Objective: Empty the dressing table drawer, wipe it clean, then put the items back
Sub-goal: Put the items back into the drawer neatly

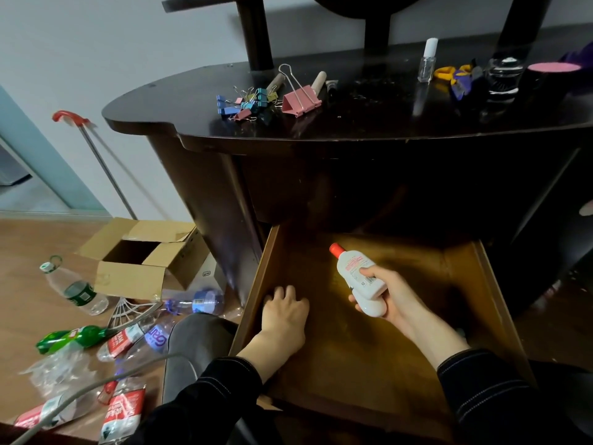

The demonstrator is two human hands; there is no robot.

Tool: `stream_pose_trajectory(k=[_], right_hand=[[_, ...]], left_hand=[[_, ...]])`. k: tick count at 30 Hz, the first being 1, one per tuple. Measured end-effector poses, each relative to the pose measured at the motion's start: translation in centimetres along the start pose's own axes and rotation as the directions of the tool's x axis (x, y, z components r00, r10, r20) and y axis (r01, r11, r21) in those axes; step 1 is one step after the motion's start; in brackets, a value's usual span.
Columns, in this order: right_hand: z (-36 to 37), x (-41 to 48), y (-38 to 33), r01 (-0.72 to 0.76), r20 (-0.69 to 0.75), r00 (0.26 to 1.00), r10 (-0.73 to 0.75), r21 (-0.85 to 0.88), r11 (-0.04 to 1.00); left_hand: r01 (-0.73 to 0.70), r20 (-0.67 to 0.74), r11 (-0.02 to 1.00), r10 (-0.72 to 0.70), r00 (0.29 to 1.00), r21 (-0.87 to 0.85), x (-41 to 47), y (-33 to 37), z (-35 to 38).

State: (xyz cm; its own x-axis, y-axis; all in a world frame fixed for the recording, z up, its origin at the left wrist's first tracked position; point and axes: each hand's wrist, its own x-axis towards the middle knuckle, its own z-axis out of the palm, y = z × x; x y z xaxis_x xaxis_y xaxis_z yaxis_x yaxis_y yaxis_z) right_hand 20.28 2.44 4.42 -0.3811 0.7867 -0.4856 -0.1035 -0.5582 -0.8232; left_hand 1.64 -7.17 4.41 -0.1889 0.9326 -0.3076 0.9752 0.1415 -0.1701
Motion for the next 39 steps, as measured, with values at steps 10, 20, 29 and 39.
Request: stream_pose_trajectory(k=[10, 20, 29, 39], right_hand=[[0.1, 0.0, -0.1, -0.04, 0.054, 0.998, 0.037, 0.06, 0.997], [1.3, -0.1, 0.9, -0.165, 0.292, 0.948, 0.125, 0.118, 0.979], [0.3, 0.5, 1.0, -0.073, 0.06, 0.996, 0.071, 0.028, 0.997], [1.0, -0.4, 2.9, -0.26, 0.096, 0.936, 0.34, -0.462, 0.848]], left_hand=[[-0.051, -0.072, 0.944, 0.028, 0.997, -0.326, 0.4, -0.5, 0.1], [0.253, 0.242, -0.016, 0.233, 0.942, -0.967, 0.7, -0.2, -0.9], [-0.137, -0.146, 0.051, -0.307, 0.941, -0.989, 0.9, -1.1, -1.8], [-0.404, -0.44, 0.178, -0.291, 0.849, -0.897, -1.3, -4.3, -2.1]])
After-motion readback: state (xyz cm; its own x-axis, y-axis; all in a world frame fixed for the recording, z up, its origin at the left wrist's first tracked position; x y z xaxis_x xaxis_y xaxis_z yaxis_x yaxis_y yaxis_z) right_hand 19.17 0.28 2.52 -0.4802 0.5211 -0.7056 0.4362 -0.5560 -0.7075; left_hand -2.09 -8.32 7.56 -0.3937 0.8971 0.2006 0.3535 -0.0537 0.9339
